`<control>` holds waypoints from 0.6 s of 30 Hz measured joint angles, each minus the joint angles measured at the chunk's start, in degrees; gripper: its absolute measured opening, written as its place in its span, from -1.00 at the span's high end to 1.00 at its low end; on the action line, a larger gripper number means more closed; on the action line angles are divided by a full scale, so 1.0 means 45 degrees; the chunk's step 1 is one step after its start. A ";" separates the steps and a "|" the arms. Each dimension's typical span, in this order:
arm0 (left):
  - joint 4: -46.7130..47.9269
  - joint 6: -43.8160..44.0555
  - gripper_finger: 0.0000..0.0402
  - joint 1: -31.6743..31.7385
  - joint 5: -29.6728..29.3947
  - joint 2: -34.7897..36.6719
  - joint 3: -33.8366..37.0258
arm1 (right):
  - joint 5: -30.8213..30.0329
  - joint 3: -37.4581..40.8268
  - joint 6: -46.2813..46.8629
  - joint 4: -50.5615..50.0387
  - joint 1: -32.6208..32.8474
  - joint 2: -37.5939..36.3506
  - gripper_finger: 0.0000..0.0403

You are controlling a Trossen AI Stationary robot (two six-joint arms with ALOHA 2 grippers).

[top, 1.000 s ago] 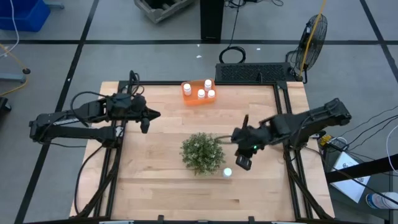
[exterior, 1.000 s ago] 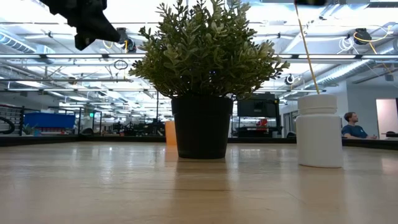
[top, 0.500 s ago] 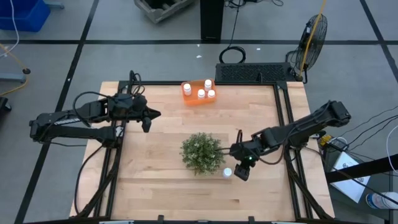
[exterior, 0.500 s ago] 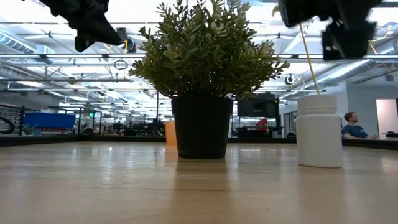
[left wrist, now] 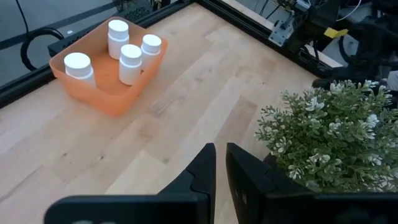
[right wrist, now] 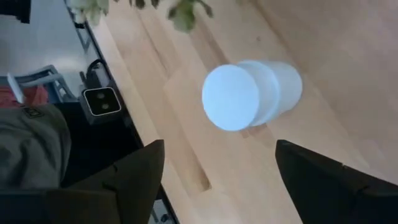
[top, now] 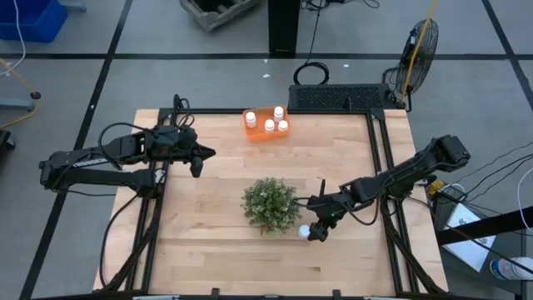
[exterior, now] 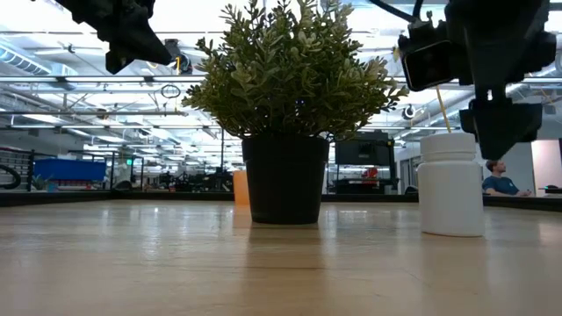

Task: Pick and place pill bottles into a basket
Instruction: Put the white pill bottle into the orange bin

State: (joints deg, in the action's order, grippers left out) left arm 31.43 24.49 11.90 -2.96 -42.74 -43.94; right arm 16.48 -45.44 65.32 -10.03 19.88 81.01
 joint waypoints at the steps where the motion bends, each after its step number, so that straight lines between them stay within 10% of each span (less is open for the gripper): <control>1: 0.0002 0.0000 0.79 0.0000 0.0000 0.0000 0.0000 | 0.0004 0.0145 0.0091 0.0266 0.0005 0.0000 -0.48; 18: 0.0005 -0.0063 0.79 0.0000 -0.0006 0.0000 0.0000 | -0.1058 0.0292 -0.1284 0.0534 0.0194 0.0000 -0.39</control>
State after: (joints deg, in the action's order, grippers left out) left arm 31.46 24.21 11.90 -2.98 -42.74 -43.94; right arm 11.72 -44.13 59.54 -7.62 20.75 81.01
